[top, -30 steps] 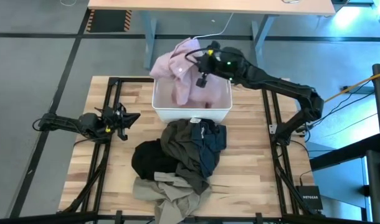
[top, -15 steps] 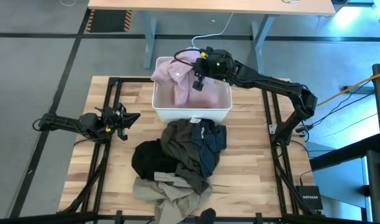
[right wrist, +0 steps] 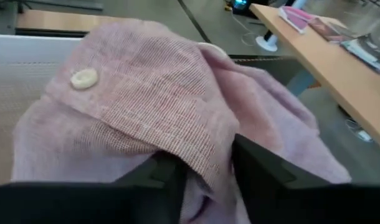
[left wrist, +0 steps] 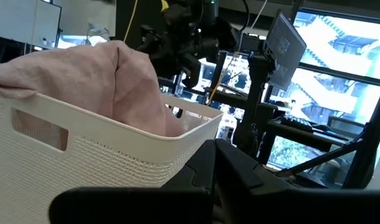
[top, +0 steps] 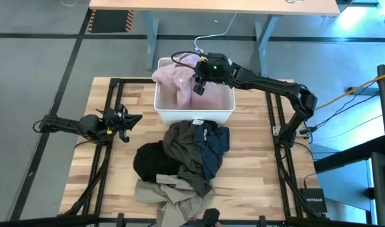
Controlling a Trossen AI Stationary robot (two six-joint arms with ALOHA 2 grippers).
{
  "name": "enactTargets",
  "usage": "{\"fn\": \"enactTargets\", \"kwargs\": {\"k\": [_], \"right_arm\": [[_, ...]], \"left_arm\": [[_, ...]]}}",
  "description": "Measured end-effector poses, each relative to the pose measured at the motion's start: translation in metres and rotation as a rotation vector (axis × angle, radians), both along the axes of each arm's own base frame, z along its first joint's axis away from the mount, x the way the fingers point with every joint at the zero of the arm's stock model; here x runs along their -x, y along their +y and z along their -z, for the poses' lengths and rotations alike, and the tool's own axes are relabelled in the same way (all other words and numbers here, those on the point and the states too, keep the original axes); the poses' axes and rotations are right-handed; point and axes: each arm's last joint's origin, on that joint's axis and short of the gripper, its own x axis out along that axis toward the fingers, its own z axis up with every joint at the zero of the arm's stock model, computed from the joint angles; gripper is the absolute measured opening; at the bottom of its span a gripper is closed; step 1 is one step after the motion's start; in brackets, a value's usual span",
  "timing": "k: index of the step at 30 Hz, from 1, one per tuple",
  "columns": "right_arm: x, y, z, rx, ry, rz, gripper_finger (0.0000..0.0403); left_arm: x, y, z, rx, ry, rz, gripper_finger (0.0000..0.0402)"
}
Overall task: Sort clothes
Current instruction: Put the pink polo into the white laundry bin, then put the blue shorts into the white laundry bin
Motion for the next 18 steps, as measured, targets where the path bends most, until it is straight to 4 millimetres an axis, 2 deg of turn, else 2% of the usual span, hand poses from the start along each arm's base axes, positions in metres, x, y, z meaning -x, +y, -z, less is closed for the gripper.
{"fn": "enactTargets", "kwargs": {"k": [2,5,9,13,18], "right_arm": [[0.004,0.002,-0.009,0.013,0.004,0.023,0.0168],[0.014,0.006,-0.035,0.041,0.007,0.02,0.0204],[0.03,0.02,-0.066,0.024,0.033,-0.041,0.0234],[0.038,0.043,-0.078,-0.005,0.06,-0.146,0.0238],[0.042,0.076,-0.082,-0.005,0.116,-0.252,0.0237]], "left_arm": [[0.0,0.0,0.0,0.0,0.002,0.0,0.0004],[0.0,0.0,0.001,-0.002,0.007,0.0,0.0004],[-0.001,0.0,0.003,-0.004,0.029,0.0,0.0004],[-0.001,0.0,0.002,0.0,0.022,0.001,0.0004],[-0.001,0.0,0.002,0.017,0.016,0.005,0.0004]]}}
